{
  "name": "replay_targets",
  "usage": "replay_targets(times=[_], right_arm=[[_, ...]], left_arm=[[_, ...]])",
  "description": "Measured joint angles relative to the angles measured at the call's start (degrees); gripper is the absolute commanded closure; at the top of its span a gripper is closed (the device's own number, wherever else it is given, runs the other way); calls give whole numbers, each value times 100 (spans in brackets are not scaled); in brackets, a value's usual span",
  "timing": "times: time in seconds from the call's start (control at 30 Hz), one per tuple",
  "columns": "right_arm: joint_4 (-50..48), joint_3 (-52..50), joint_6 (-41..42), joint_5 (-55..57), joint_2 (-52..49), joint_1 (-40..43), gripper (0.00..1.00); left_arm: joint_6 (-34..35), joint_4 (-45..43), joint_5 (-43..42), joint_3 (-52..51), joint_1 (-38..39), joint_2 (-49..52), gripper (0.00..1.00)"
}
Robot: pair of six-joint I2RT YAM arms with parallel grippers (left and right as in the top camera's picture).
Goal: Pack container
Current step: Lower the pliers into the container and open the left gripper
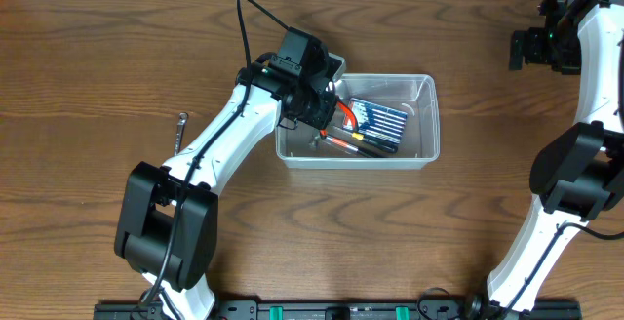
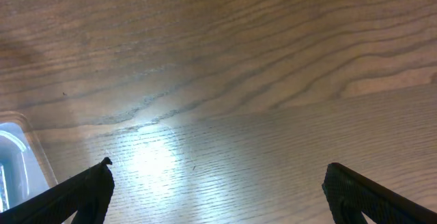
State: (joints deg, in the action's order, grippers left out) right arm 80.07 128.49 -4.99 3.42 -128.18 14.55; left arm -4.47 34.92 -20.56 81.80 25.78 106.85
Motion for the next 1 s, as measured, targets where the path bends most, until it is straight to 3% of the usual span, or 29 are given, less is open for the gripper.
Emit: replay_targets(times=[0.63, 1.0], right_arm=[[0, 0, 0, 0, 0, 0, 1], [0, 0, 0, 0, 0, 0, 1]], left_arm=[[0, 173, 297, -2, 0, 15, 94], [2, 173, 299, -7, 0, 647, 94]])
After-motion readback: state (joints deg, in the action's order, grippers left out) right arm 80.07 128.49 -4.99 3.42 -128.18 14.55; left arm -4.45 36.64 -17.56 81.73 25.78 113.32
